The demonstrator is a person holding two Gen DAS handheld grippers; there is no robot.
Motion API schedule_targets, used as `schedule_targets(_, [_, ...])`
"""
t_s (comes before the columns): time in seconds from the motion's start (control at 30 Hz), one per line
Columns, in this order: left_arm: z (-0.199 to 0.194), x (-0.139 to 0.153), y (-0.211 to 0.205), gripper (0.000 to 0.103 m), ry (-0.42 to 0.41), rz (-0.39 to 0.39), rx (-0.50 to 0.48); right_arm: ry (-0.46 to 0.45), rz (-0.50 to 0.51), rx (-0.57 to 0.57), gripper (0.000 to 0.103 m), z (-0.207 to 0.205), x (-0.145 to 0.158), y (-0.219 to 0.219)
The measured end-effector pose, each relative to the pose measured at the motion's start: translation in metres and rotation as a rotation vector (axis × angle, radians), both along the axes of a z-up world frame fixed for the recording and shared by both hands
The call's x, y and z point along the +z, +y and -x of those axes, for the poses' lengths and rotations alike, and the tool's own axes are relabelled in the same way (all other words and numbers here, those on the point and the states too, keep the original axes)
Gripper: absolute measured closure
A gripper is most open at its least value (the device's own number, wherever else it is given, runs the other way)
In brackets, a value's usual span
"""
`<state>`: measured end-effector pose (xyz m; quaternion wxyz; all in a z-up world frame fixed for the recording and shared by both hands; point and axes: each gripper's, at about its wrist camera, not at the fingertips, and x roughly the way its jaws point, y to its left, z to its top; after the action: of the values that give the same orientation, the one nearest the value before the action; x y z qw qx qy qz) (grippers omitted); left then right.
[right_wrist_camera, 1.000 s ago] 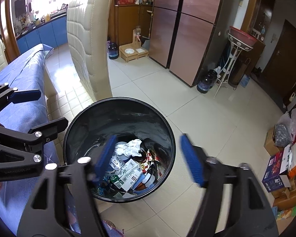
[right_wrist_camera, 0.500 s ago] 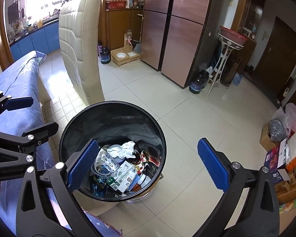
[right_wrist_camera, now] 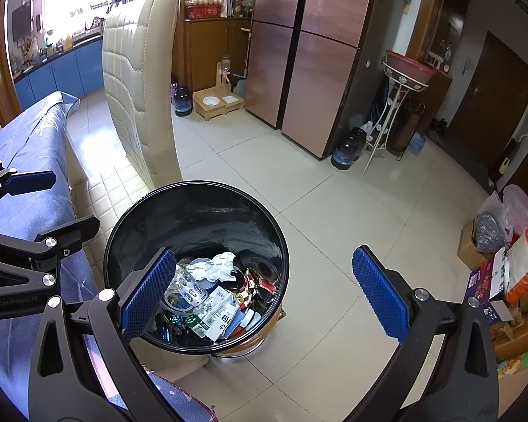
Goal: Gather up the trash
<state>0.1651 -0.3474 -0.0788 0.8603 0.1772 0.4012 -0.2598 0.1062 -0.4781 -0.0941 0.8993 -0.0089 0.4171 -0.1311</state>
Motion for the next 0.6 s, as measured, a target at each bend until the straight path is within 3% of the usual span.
schedule_targets(0.6, [0.0059, 0.0033, -0.0061, 0.025, -0.011, 0.003, -0.04, -0.004, 0.01, -0.014, 0.004, 0.0084, 0.0031, -0.001])
